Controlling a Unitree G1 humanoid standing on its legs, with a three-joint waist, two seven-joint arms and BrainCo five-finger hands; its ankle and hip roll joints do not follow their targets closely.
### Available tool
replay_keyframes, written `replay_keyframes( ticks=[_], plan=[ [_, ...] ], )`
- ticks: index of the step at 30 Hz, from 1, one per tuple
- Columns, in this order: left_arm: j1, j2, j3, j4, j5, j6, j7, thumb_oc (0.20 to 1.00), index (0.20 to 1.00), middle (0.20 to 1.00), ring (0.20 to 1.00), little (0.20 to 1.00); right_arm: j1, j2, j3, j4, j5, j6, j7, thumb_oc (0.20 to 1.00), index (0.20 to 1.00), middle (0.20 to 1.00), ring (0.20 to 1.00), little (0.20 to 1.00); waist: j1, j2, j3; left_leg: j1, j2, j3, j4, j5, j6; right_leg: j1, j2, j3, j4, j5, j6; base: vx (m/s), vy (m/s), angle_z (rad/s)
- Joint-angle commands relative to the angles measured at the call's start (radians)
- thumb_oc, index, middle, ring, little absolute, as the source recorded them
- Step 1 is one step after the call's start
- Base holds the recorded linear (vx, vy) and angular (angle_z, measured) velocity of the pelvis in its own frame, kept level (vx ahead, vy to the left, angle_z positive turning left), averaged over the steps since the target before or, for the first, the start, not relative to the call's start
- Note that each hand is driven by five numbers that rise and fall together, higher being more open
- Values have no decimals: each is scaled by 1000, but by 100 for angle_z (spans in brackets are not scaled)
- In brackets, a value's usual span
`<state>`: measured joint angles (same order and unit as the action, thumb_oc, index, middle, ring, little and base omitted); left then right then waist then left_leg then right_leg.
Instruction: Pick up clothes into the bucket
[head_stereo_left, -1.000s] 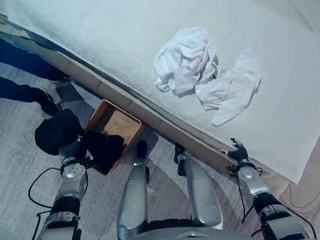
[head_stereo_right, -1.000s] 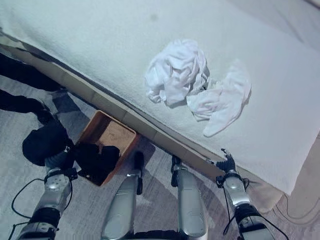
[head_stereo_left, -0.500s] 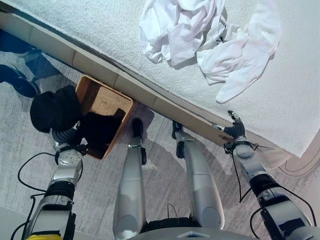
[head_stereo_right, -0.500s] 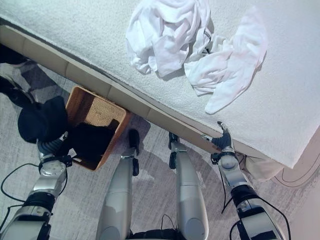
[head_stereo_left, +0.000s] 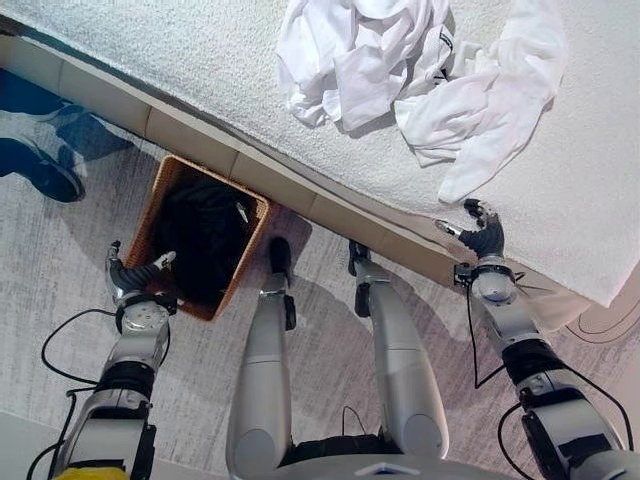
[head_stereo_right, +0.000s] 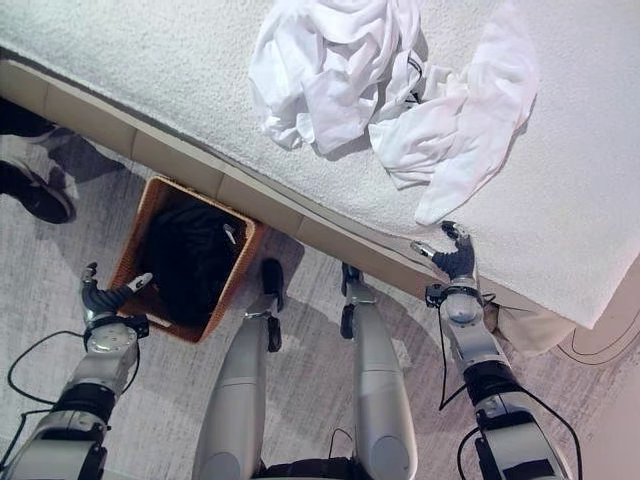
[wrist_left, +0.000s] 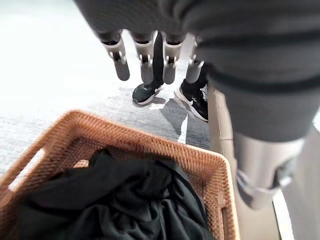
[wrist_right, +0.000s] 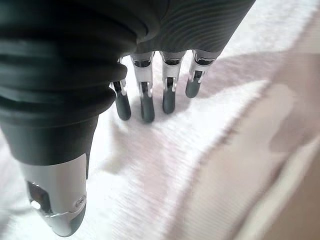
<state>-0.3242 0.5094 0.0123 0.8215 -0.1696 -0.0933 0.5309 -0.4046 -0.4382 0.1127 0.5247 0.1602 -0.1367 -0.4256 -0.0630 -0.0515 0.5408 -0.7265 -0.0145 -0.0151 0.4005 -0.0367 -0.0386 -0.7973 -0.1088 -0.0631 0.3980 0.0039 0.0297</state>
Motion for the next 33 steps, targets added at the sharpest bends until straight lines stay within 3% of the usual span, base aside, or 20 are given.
replay_keyframes(
  ticks=[1,3,12,21,27,28,31,33],
  plan=[
    [63,-23,18,30,1,0,20,1000,1000,1000,1000,1000,-50,-117,-96,-160,-35,-93,-95,1000,1000,1000,1000,1000,-5,70,-21,25,-26,-28,45,-50,10,89,-57,43,-21,-42,81,0,0,0],
    [63,-24,17,31,1,-1,20,1000,1000,1000,1000,1000,-49,-118,-97,-161,-35,-92,-95,1000,1000,1000,1000,1000,-5,70,-21,26,-26,-28,44,-50,10,90,-57,43,-22,-42,81,3,-2,4],
    [79,-110,-23,52,-86,-45,-43,1000,1000,1000,1000,1000,-150,-199,-165,-110,-92,-18,-212,1000,1000,1000,1000,1000,9,133,-21,92,-34,-31,-33,-21,3,128,-67,42,-20,-60,78,6,-33,2],
    [84,-180,-155,20,-152,-104,-154,1000,1000,1000,1000,1000,-425,-349,-50,153,-137,70,-208,1000,1000,1000,1000,1000,27,176,-21,130,-29,-34,-130,35,-13,113,-71,35,6,-77,68,-14,-50,4],
    [77,-182,-267,-28,-133,-120,-201,1000,1000,1000,1000,1000,-687,-437,154,425,-129,92,-121,1000,1000,1000,1000,1000,51,192,-21,159,-26,-49,-214,84,-28,95,-75,15,36,-91,63,-17,-67,7],
    [86,-168,-322,-76,-118,-127,-232,1000,1000,1000,1000,1000,-788,-451,243,559,-113,104,-56,1000,1000,1000,1000,1000,63,193,-21,160,-23,-54,-230,93,-32,88,-75,10,43,-94,62,-12,-75,22],
    [92,-172,-342,-109,-140,-128,-254,1000,1000,1000,1000,1000,-849,-455,339,645,-128,114,18,1000,1000,1000,1000,1000,69,192,-21,158,-22,-60,-236,101,-33,77,-75,5,54,-95,60,-8,-90,15],
    [120,-181,-389,-152,-155,-119,-314,1000,1000,1000,1000,1000,-923,-461,464,729,-165,127,141,1000,1000,1000,1000,1000,84,193,-21,154,-20,-79,-251,114,-36,71,-75,-7,62,-98,58,-7,-115,18]
  ],
)
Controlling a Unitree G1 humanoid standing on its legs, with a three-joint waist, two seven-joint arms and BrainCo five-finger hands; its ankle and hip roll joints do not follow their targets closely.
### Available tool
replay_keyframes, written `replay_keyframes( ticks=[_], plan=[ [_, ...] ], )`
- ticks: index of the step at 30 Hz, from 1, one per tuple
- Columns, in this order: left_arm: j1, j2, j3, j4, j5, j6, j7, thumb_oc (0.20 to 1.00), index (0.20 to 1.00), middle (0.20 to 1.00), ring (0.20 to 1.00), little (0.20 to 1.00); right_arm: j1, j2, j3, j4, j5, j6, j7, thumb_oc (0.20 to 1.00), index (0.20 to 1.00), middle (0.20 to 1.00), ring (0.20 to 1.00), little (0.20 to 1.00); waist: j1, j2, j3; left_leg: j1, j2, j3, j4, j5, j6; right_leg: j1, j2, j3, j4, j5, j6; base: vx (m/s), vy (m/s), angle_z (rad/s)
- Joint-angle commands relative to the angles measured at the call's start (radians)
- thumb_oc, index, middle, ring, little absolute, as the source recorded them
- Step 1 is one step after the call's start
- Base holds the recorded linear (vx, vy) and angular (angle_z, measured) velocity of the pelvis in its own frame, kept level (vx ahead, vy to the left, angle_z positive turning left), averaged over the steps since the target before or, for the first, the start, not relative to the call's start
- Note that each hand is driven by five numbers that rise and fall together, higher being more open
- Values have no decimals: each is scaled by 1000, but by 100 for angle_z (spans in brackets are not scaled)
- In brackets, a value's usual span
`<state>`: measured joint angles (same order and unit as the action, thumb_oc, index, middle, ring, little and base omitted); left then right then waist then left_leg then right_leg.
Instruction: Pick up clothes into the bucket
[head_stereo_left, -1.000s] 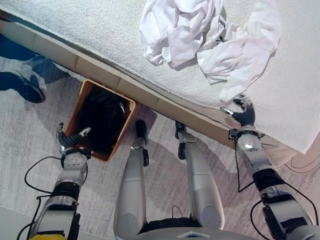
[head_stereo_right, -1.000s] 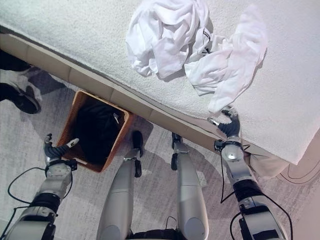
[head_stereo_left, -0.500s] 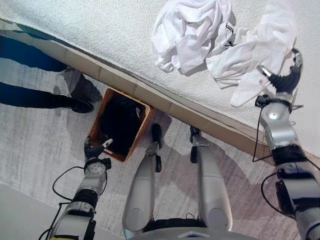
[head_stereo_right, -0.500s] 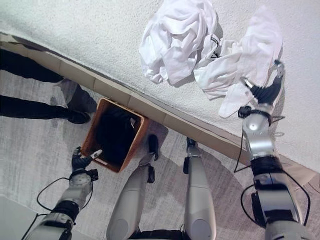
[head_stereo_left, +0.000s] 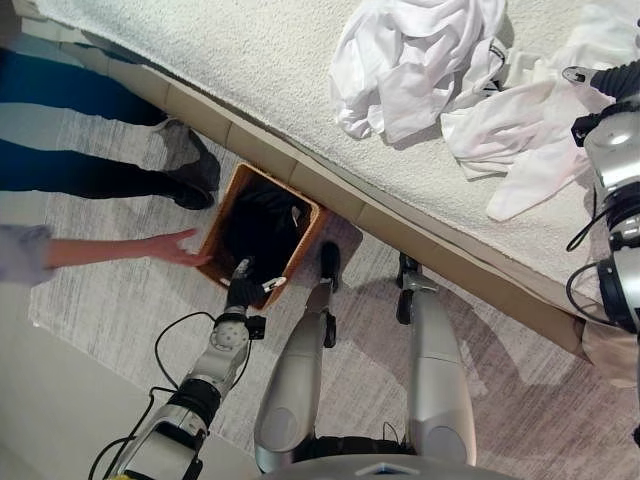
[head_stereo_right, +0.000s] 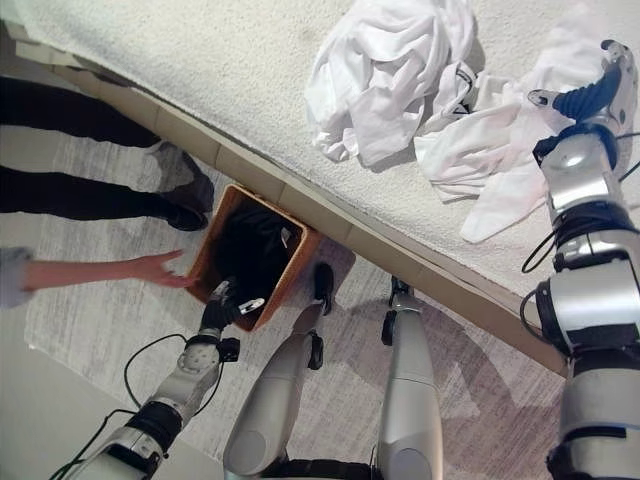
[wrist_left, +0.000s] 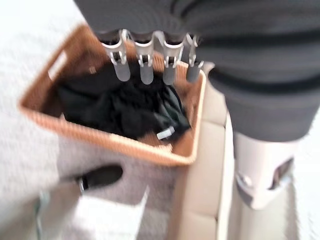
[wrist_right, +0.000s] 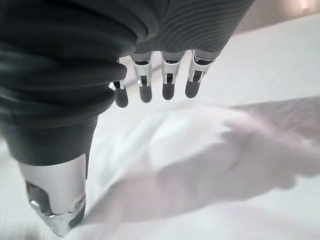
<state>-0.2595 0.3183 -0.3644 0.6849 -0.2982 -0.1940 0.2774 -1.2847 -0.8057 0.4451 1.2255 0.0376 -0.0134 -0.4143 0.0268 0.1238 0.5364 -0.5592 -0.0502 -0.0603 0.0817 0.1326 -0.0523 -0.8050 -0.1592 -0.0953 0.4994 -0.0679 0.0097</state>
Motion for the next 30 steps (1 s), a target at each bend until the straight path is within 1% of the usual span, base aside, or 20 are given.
replay_keyframes(
  ticks=[1,2,3,4,7,10,13,15,19,20,21,22,23,24,25,27,28,30],
  plan=[
    [68,10,-31,-36,-22,-15,-89,1000,1000,1000,1000,1000,-50,-94,190,41,-60,-1,218,686,686,686,686,686,-2,19,-16,-16,15,-41,64,-49,-23,76,-25,21,-36,-28,76,0,-61,15],
    [68,10,-31,-36,-22,-15,-89,1000,1000,1000,1000,1000,-50,-94,190,41,-60,-1,218,624,624,624,624,624,-2,19,-16,-16,15,-41,64,-49,-23,76,-25,20,-36,-28,76,-1,-36,14],
    [68,10,-31,-36,-22,-15,-89,1000,1000,1000,1000,1000,-50,-94,190,41,-60,-1,218,624,624,624,624,624,-2,19,-16,-16,15,-41,64,-49,-23,76,-25,20,-36,-28,76,7,-68,17],
    [85,-9,-64,-38,-15,4,-135,1000,1000,1000,1000,1000,-46,-90,193,52,-13,-13,278,200,200,200,200,200,3,19,-16,-16,15,-57,53,-40,-22,71,-27,14,-27,-33,74,7,-68,14],
    [83,-22,-87,-19,-6,15,-151,1000,1000,1000,1000,1000,-36,-83,190,54,1,-22,290,200,200,200,200,200,4,16,-16,-16,14,-62,47,-38,-21,71,-28,10,-27,-34,77,7,-58,14],
    [61,-36,-136,15,22,20,-161,1000,1000,1000,1000,1000,-22,-72,176,48,26,-35,270,200,200,200,200,200,1,12,-16,-17,11,-66,55,-42,-18,69,-28,13,-24,-31,81,3,-5,2],
    [53,-42,-154,24,26,23,-167,1000,1000,1000,1000,1000,-19,-75,176,29,38,-43,270,200,200,200,200,200,-2,8,-16,-18,8,-65,64,-48,-16,71,-28,14,-23,-29,83,0,0,0],
    [46,-41,-189,14,42,22,-181,1000,1000,1000,1000,1000,-28,-87,183,4,56,-49,263,200,200,200,200,200,-8,-2,-16,-12,3,-62,81,-59,-16,87,-28,18,-29,-26,85,-6,18,1],
    [36,-40,-214,-6,51,23,-195,1000,1000,1000,1000,1000,-30,-101,186,-61,82,-59,259,200,200,200,200,200,-22,-31,-16,5,-1,-51,121,-85,-19,128,-26,21,-42,-14,89,-7,23,2],
    [36,-39,-214,-6,51,23,-195,1000,1000,1000,1000,1000,-30,-101,186,-61,82,-59,259,200,200,200,200,200,-22,-31,-16,5,-1,-51,121,-85,-19,128,-26,21,-43,-14,89,0,0,0],
    [21,-35,-221,-16,64,19,-196,1000,1000,1000,1000,1000,-24,-100,187,-85,83,-63,250,200,200,200,200,200,-29,-51,-16,23,2,-45,142,-101,-20,166,-21,24,-60,-5,92,0,0,0],
    [21,-35,-222,-16,64,19,-196,1000,1000,1000,1000,1000,-24,-100,187,-85,83,-63,250,200,200,200,200,200,-29,-51,-16,24,2,-45,142,-102,-20,167,-20,24,-61,-5,92,-3,38,-3],
    [15,-31,-222,-21,68,18,-196,1000,1000,1000,1000,1000,-20,-99,190,-95,86,-67,254,200,200,200,200,200,-31,-59,-16,34,3,-43,154,-111,-19,185,-19,25,-67,-2,94,18,30,-5],
    [3,-21,-220,-41,76,13,-197,1000,1000,1000,1000,1000,-23,-105,212,-148,87,-67,281,200,200,200,200,200,-40,-85,-16,80,8,-32,178,-138,-16,255,-13,26,-94,6,99,10,32,-10],
    [2,-21,-219,-41,76,13,-197,1000,1000,1000,1000,1000,-24,-106,212,-148,87,-67,281,200,200,200,200,200,-39,-84,-16,79,8,-32,175,-134,-16,254,-12,26,-99,12,99,32,35,-11],
    [4,-7,-207,-75,68,7,-201,1000,1000,1000,1000,1000,-28,-111,228,-173,85,-69,291,200,200,200,200,200,-42,-99,-16,127,12,-22,191,-154,-12,311,-9,32,-121,21,102,51,64,-28],
    [2,11,-195,-124,53,-2,-208,1000,1000,1000,1000,1000,-13,-119,231,-225,95,-79,302,200,200,200,200,200,-48,-115,-30,184,15,-12,201,-177,-9,378,-2,41,-146,24,108,79,90,-34],
    [-4,27,-178,-171,24,-11,-219,1000,1000,1000,1000,1000,21,-127,212,-308,116,-92,300,200,200,200,200,200,-56,-126,-65,228,18,-2,194,-188,-10,434,0,47,-187,33,112,95,68,-32]
  ],
)
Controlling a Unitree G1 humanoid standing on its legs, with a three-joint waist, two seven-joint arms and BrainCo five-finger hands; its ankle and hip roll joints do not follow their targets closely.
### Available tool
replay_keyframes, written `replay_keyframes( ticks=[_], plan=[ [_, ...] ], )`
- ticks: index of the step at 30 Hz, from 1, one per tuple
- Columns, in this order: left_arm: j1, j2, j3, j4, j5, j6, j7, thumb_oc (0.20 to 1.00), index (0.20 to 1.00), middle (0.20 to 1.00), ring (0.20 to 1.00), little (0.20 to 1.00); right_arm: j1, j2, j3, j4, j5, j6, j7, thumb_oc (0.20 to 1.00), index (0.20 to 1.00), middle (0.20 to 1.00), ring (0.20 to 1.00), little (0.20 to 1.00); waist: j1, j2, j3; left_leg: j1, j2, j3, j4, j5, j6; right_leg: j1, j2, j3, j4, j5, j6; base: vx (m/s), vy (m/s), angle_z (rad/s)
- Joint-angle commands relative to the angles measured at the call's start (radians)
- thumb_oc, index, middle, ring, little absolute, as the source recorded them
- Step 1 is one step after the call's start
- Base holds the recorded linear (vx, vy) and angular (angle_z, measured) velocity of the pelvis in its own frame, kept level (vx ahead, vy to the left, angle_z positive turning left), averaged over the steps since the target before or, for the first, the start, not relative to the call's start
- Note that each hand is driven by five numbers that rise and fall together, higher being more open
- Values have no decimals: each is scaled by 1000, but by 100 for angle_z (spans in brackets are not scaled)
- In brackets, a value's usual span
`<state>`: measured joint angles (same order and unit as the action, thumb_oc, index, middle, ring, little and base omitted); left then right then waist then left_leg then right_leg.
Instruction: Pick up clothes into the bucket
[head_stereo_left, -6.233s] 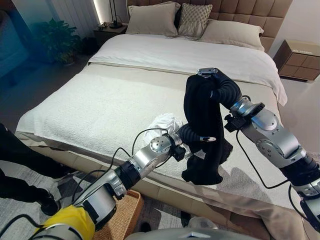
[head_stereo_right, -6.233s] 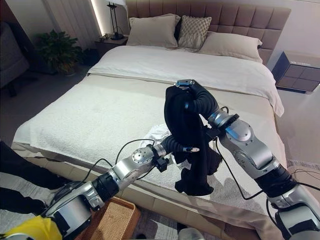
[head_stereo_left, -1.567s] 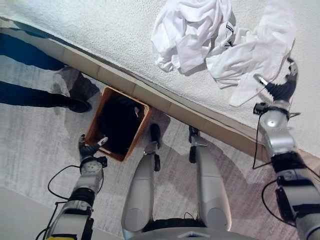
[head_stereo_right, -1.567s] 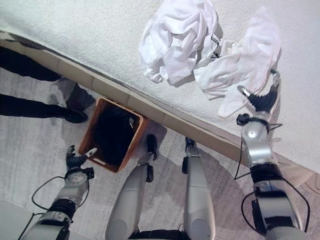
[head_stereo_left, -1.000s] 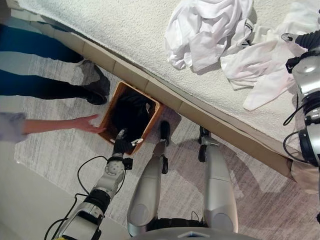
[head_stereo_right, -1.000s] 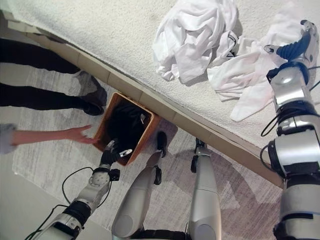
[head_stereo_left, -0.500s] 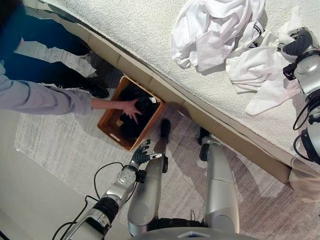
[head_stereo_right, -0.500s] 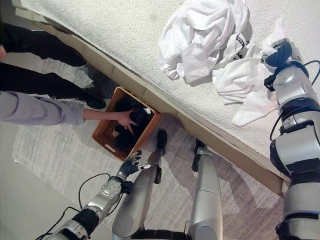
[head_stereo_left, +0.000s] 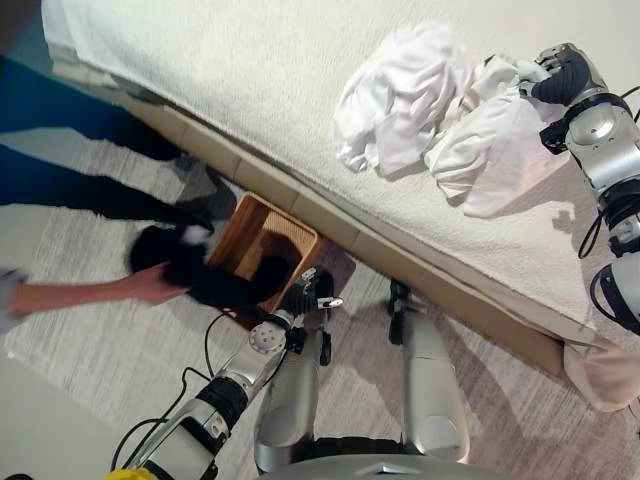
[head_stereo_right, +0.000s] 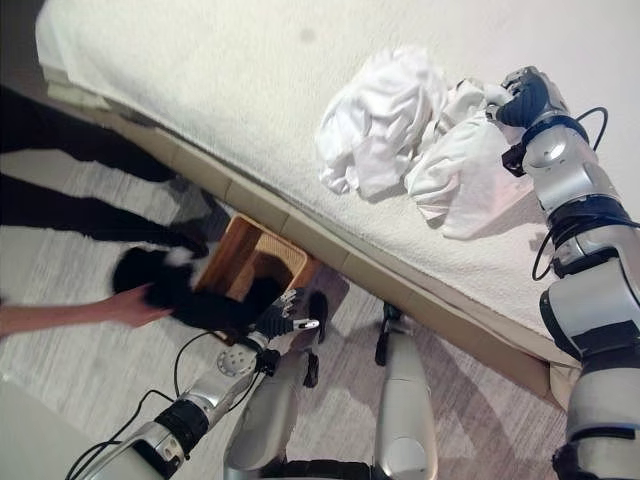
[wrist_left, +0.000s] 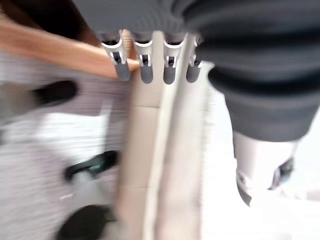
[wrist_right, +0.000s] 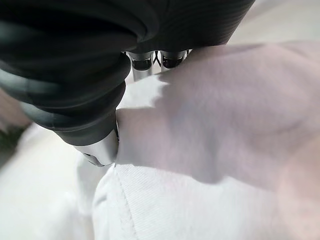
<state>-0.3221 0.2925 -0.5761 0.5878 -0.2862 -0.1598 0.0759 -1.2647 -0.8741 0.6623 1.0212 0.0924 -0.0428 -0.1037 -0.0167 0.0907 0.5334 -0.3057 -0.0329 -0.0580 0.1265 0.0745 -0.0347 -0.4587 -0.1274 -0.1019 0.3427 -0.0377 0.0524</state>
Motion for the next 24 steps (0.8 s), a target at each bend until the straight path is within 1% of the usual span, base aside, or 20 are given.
replay_keyframes(
  ticks=[1,3,4,5,6,7,8,9,10,11,12,13,14,15,16,17,18,20,24],
  plan=[
    [53,62,40,-94,5,-50,-23,1000,1000,1000,1000,1000,20,-63,-9,-137,67,-70,-6,200,200,200,200,200,-15,-97,-79,-3,1,0,144,-135,-26,110,-32,53,-46,6,71,73,41,-31],
    [32,78,56,-134,-24,-60,-27,1000,1000,1000,1000,1000,29,-62,-13,-206,85,-78,5,200,200,200,200,200,-21,-109,-108,27,2,6,138,-143,-26,147,-30,55,-71,14,73,53,22,-22],
    [32,79,56,-134,-24,-59,-27,1000,1000,1000,1000,1000,29,-62,-14,-206,85,-78,5,200,200,200,200,200,-21,-109,-110,25,1,6,134,-138,-26,145,-30,55,-75,18,74,54,19,-13],
    [0,92,75,-165,-36,-68,-23,1000,1000,1000,1000,1000,32,-63,-11,-284,104,-88,13,200,200,200,200,200,-28,-120,-140,53,4,16,121,-143,-25,170,-27,57,-97,23,75,39,25,-10],
    [-12,104,84,-200,-50,-70,-27,1000,1000,1000,1000,1000,40,-70,-15,-330,122,-92,20,200,200,200,200,200,-33,-125,-155,63,4,20,116,-144,-25,178,-24,61,-105,24,75,44,24,-15],
    [-12,104,84,-200,-50,-70,-27,1000,1000,1000,1000,1000,40,-70,-16,-331,122,-92,20,200,200,200,200,200,-33,-126,-155,63,4,20,115,-144,-25,179,-24,61,-105,24,75,72,14,-21],
    [-52,120,103,-271,-74,-74,-18,1000,1000,1000,1000,1000,73,-77,-25,-427,144,-98,37,200,200,200,200,200,-40,-130,-186,92,8,27,105,-150,-26,208,-20,63,-120,21,75,79,1,-16],
    [-66,122,108,-299,-89,-73,-22,1000,1000,1000,1000,1000,89,-85,-32,-480,159,-100,50,200,200,200,200,200,-44,-133,-205,102,8,28,94,-146,-25,216,-19,61,-127,23,75,80,1,-14],
    [-65,122,107,-300,-89,-72,-22,1000,1000,1000,1000,1000,93,-86,-35,-483,159,-99,50,200,200,200,200,200,-43,-133,-204,104,8,28,93,-146,-25,218,-19,61,-128,23,75,72,-7,-3],
    [-93,125,113,-355,-108,-75,-28,1000,1000,1000,1000,1000,147,-91,-61,-572,219,-117,77,200,200,200,200,200,-49,-134,-234,129,9,33,77,-147,-25,243,-15,61,-144,22,74,74,-12,-4],
    [-99,128,113,-372,-107,-75,-31,1000,1000,1000,1000,1000,182,-93,-79,-605,256,-120,94,200,200,200,200,200,-49,-136,-248,142,9,34,68,-148,-25,255,-12,58,-152,22,74,74,-12,-2],
    [-98,129,112,-373,-107,-75,-31,1000,1000,1000,1000,1000,186,-94,-82,-608,256,-119,94,200,200,200,200,200,-48,-137,-247,143,10,34,67,-148,-25,257,-12,58,-153,22,74,60,-26,-3],
    [-130,148,102,-413,-97,-71,-39,1000,1000,1000,1000,1000,214,-104,-81,-707,315,-118,142,200,200,200,200,200,-53,-141,-278,163,14,39,49,-148,-26,277,-7,57,-175,23,74,37,-19,-2],
    [-130,148,102,-414,-97,-70,-39,1000,1000,1000,1000,1000,216,-105,-83,-709,315,-117,142,200,200,200,200,200,-53,-141,-278,164,14,39,48,-148,-26,279,-7,57,-176,23,74,85,-41,-5],
    [-176,162,84,-441,-85,-67,-51,1000,1000,1000,1000,1000,240,-100,-82,-781,382,-117,176,200,200,200,200,200,-60,-143,-310,186,22,47,30,-147,-29,303,-3,53,-200,25,76,52,-22,-4],
    [-176,162,83,-441,-85,-67,-51,1000,1000,1000,1000,1000,242,-101,-84,-783,382,-116,176,200,200,200,200,200,-59,-144,-309,188,22,47,29,-147,-29,305,-2,53,-201,26,76,76,-28,-6],
    [-184,161,78,-440,-86,-64,-52,1000,1000,1000,1000,1000,252,-101,-87,-793,397,-113,183,200,200,200,200,200,-60,-144,-322,198,24,50,21,-147,-29,314,0,51,-210,26,76,56,-19,-4],
    [-225,136,49,-425,-102,-55,-56,1000,1000,1000,1000,1000,249,-87,-61,-877,458,-100,219,200,200,200,200,200,-67,-147,-357,223,31,55,13,-148,-32,339,4,50,-221,24,76,100,-36,-8],
    [-286,115,10,-407,-100,-43,-57,1000,1000,1000,1000,1000,248,-67,-40,-945,522,-94,246,200,200,200,200,200,-75,-147,-390,259,40,63,1,-153,-33,375,8,49,-227,16,73,91,-28,-6]
  ],
)
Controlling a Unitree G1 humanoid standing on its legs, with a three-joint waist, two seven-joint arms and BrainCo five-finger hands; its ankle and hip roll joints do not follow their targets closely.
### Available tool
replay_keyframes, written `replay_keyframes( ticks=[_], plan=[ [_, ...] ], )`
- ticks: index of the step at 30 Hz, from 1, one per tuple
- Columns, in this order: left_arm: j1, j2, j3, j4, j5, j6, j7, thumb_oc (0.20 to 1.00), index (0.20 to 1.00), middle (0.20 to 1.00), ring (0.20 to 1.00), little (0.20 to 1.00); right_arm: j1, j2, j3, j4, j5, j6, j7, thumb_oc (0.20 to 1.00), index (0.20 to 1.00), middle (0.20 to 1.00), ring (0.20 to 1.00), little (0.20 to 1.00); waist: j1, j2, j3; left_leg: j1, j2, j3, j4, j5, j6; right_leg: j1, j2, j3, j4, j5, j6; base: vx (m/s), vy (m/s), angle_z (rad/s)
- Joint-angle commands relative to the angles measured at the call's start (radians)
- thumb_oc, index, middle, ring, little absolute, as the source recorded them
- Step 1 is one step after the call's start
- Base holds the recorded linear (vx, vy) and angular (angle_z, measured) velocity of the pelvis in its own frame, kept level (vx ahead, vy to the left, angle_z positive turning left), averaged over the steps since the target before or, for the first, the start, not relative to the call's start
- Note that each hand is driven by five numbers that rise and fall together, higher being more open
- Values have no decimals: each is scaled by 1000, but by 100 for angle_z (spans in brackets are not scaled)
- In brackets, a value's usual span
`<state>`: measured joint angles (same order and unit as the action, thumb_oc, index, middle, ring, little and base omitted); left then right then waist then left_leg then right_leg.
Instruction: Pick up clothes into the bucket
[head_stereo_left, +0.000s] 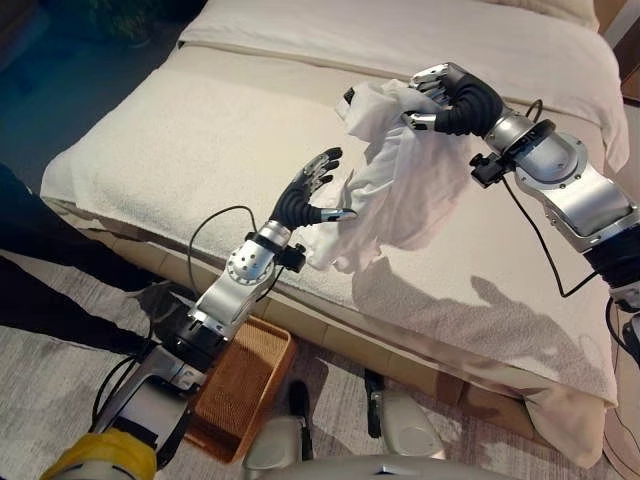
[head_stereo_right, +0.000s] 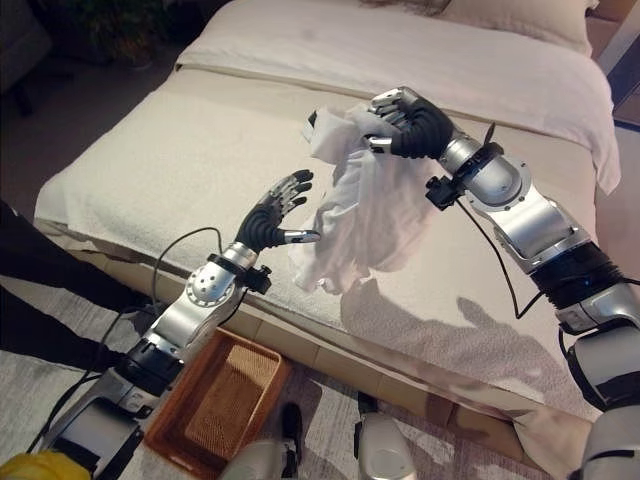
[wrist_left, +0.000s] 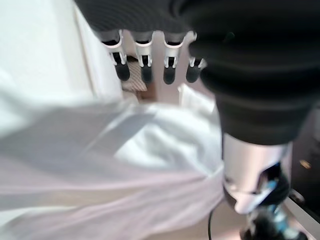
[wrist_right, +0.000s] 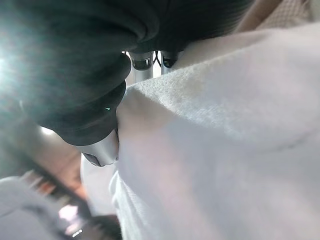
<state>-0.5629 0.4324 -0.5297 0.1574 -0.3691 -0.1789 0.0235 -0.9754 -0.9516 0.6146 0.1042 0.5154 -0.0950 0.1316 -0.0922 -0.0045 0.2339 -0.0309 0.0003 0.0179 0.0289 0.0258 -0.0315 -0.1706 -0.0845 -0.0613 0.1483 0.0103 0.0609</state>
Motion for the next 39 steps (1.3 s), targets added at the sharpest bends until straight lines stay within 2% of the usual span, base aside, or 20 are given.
replay_keyframes(
  ticks=[1,8,12,15,18,19,20,21,22,23,24,25,29,32,33,34,39],
  plan=[
    [-53,-35,-41,32,-17,-22,0,1000,1000,1000,1000,1000,-43,16,14,-49,118,-41,22,200,200,200,200,200,-1,-53,-97,-7,9,-13,93,-105,-37,95,-33,6,-35,-35,63,57,-16,-7],
    [-88,-100,-77,100,8,0,22,1000,1000,1000,1000,1000,-28,56,15,-127,198,-43,36,200,200,200,200,200,-8,-49,-126,23,15,-16,75,-104,-38,129,-32,-7,-43,-46,62,52,-15,-3],
    [-105,-149,-114,153,-8,19,22,1000,1000,1000,1000,1000,-14,114,-4,-169,257,-60,30,200,200,200,200,200,-12,-45,-139,33,14,-21,69,-106,-34,143,-35,-13,-52,-48,62,27,-3,0],
    [-111,-172,-132,166,-49,26,17,1000,1000,1000,1000,1000,-15,140,-6,-186,275,-59,26,200,200,200,200,200,-15,-44,-142,34,14,-24,71,-106,-33,149,-36,-15,-54,-50,62,0,0,0],
    [-110,-187,-156,150,-154,29,-5,1000,1000,1000,1000,1000,-24,149,10,-199,281,-59,29,200,200,200,200,200,-17,-44,-142,33,12,-27,72,-105,-33,152,-37,-16,-54,-52,62,0,0,0],
    [-106,-187,-161,142,-186,31,-8,457,457,457,457,457,-25,146,16,-198,284,-60,28,200,200,200,200,200,-17,-44,-142,34,13,-28,72,-105,-33,153,-37,-17,-54,-53,62,0,0,0],
    [-94,-186,-167,134,-244,34,-20,200,200,200,200,200,-26,142,22,-198,284,-60,28,200,200,200,200,200,-18,-43,-142,32,13,-28,74,-105,-34,152,-38,-18,-52,-54,61,0,0,0],
    [-94,-186,-167,134,-244,34,-20,200,200,200,200,200,-26,142,22,-198,284,-60,28,200,200,200,200,200,-18,-43,-143,32,13,-28,74,-105,-34,152,-38,-18,-52,-54,61,0,0,0],
    [-73,-175,-178,106,-306,45,-49,200,200,200,200,200,-21,128,23,-201,281,-63,21,200,200,200,200,200,-18,-43,-144,34,13,-27,74,-106,-35,155,-38,-20,-53,-54,62,0,0,0],
    [-58,-171,-181,102,-334,50,-52,200,200,200,200,200,-13,124,16,-201,278,-66,15,335,335,335,335,335,-18,-43,-143,35,13,-28,74,-106,-35,155,-38,-20,-53,-54,62,0,0,0],
    [-37,-166,-178,94,-366,52,-59,200,200,200,200,200,8,120,2,-197,274,-68,7,890,890,890,890,890,-18,-43,-143,35,13,-29,74,-106,-35,156,-38,-20,-53,-55,62,0,0,0],
    [-23,-162,-173,84,-379,56,-62,200,200,200,200,200,32,121,-16,-194,270,-70,2,1000,1000,1000,1000,1000,-18,-41,-142,35,13,-29,74,-106,-36,157,-39,-21,-53,-55,62,0,0,0],
    [73,-135,-124,42,-426,63,-73,200,200,200,200,200,188,119,-121,-190,249,-62,-8,1000,1000,1000,1000,1000,-13,-40,-141,35,11,-34,73,-107,-35,160,-40,-24,-54,-57,62,1,1,2],
    [175,-112,-39,-9,-436,66,-78,200,200,200,200,200,393,138,-280,-184,212,-61,-21,1000,1000,1000,1000,1000,-9,-39,-141,35,9,-40,79,-112,-32,167,-42,-28,-53,-62,60,8,1,9],
    [175,-112,-40,-9,-436,66,-78,200,200,200,200,200,393,138,-281,-184,212,-61,-21,1000,1000,1000,1000,1000,-8,-39,-141,35,9,-40,79,-112,-32,167,-42,-28,-53,-62,60,14,-3,8],
    [247,-105,15,-32,-432,70,-88,200,200,200,200,200,520,172,-374,-166,178,-56,-24,1000,1000,1000,1000,1000,-6,-38,-142,35,8,-45,80,-114,-30,171,-43,-30,-55,-64,60,15,-5,6],
    [419,-75,187,-103,-331,51,-101,200,200,200,200,200,770,247,-598,-114,77,-57,-53,1000,1000,1000,1000,1000,0,-39,-144,35,6,-55,77,-120,-26,175,-44,-37,-58,-69,58,15,-5,5]
  ],
)
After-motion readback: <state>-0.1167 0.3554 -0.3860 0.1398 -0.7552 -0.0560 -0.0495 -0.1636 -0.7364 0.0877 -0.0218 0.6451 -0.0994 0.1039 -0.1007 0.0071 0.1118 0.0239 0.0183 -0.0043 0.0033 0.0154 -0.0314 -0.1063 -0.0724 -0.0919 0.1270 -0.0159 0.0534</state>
